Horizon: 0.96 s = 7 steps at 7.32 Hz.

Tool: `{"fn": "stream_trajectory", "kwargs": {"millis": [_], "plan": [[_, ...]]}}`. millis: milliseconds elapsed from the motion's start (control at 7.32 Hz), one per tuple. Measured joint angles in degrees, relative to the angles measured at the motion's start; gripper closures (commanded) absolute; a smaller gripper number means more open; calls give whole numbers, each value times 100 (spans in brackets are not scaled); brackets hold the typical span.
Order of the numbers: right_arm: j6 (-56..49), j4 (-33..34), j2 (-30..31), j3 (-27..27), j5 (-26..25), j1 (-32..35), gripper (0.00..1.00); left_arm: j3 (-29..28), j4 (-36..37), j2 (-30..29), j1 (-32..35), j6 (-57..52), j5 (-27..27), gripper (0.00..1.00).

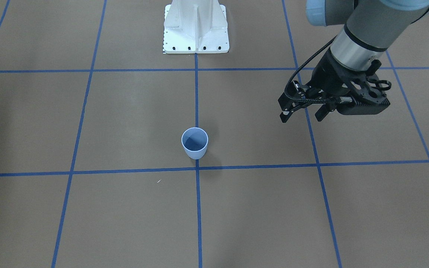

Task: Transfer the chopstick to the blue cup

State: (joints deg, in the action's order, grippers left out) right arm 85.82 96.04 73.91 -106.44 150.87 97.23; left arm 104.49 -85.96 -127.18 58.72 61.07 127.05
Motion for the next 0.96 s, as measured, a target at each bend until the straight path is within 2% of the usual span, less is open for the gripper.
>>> {"fn": "stream_trajectory", "kwargs": {"millis": [547,957], "plan": [[42,0,-1206,-194,37,-1501,100,-107,-7,308,846,-447,385,2],[745,3,-2342,-284,-6,-2417,100,-247,-43,507,1024,-860,416,2]]}}
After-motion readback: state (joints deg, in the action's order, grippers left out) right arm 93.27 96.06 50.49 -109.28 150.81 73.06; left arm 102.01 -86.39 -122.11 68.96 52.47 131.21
